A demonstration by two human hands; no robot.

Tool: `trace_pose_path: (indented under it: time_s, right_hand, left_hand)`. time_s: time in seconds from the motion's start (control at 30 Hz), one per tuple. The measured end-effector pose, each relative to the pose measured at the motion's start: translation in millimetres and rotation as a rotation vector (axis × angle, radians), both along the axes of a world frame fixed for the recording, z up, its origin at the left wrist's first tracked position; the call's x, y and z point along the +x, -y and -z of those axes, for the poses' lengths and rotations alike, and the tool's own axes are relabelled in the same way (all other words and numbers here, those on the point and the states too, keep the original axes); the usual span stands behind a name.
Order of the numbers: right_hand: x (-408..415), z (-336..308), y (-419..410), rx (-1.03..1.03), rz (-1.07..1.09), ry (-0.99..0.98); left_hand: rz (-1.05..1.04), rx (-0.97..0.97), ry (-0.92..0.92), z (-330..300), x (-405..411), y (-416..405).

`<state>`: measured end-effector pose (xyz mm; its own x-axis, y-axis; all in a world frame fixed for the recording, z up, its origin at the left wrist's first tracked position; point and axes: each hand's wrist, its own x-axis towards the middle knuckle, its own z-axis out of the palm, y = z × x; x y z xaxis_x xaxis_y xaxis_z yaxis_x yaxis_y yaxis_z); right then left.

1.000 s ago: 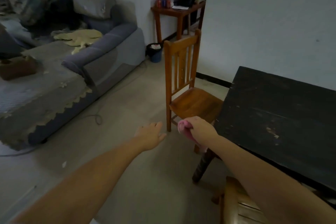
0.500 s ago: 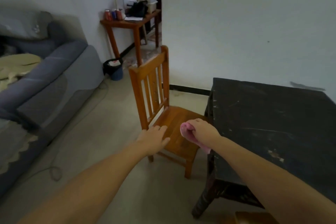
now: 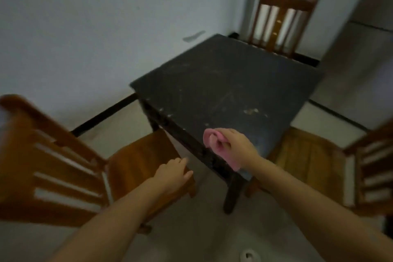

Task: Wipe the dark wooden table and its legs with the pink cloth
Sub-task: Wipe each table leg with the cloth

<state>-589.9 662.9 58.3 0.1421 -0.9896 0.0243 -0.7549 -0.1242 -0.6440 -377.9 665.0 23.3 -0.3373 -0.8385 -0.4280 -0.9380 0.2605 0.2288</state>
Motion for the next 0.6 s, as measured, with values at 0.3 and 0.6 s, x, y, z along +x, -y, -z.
trace_pose_path:
  time_s: [0.3,0.6]
  right_hand:
    - [-72,141,-142,-0.069,0.760,0.304]
    - [-45,415,-102,-0.113,0.807,0.616]
  left_hand:
    - [0.248,0.382,-0.093,167,-68,-28]
    - [-0.090,0.178,-0.841,363,-132,-20]
